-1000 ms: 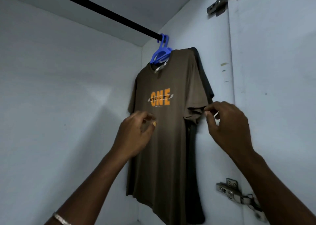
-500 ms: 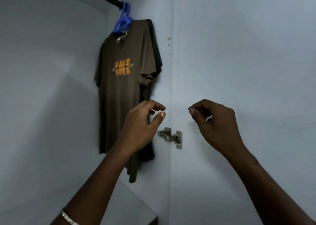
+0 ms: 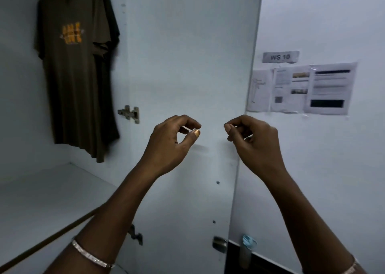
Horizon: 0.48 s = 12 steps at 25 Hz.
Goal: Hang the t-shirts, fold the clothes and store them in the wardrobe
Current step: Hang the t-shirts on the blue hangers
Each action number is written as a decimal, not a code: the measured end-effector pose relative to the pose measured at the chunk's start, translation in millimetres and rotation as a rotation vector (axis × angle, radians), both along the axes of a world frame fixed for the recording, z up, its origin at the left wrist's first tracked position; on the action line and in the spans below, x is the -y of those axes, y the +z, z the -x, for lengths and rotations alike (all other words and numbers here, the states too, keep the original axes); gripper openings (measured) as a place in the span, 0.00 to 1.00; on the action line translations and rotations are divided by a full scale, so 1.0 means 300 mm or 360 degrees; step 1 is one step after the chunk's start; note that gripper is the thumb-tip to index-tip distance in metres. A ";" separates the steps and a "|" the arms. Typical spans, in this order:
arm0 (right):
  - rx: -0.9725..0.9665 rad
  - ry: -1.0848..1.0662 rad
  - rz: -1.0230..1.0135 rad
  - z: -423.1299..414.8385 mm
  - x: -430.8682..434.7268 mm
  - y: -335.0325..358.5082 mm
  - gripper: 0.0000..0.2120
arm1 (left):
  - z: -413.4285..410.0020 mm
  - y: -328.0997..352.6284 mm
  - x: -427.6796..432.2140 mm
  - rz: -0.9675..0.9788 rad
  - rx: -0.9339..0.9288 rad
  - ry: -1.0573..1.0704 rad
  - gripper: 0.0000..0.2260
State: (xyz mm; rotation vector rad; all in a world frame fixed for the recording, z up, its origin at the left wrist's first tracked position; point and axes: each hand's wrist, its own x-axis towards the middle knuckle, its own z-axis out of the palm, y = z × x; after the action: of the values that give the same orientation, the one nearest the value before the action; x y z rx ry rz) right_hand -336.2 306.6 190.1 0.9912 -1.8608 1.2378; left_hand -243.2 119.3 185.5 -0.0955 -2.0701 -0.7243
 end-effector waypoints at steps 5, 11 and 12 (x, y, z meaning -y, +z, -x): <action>0.0112 -0.0265 -0.0053 -0.045 -0.385 -0.105 0.04 | 0.062 -0.092 -0.355 -0.0032 0.0079 -0.0314 0.04; 0.0290 -0.0673 0.0015 -0.129 -0.810 -0.189 0.05 | 0.157 -0.175 -0.745 0.0019 0.0157 -0.0723 0.04; 0.0308 -0.0752 0.0020 -0.148 -0.879 -0.204 0.05 | 0.174 -0.188 -0.814 0.0028 0.0174 -0.0801 0.04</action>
State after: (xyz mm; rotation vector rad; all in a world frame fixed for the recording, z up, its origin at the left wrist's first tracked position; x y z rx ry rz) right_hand -291.9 570.2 128.8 0.3934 -2.0756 1.0786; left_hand -295.4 363.6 129.2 -0.6156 -2.1773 -1.0295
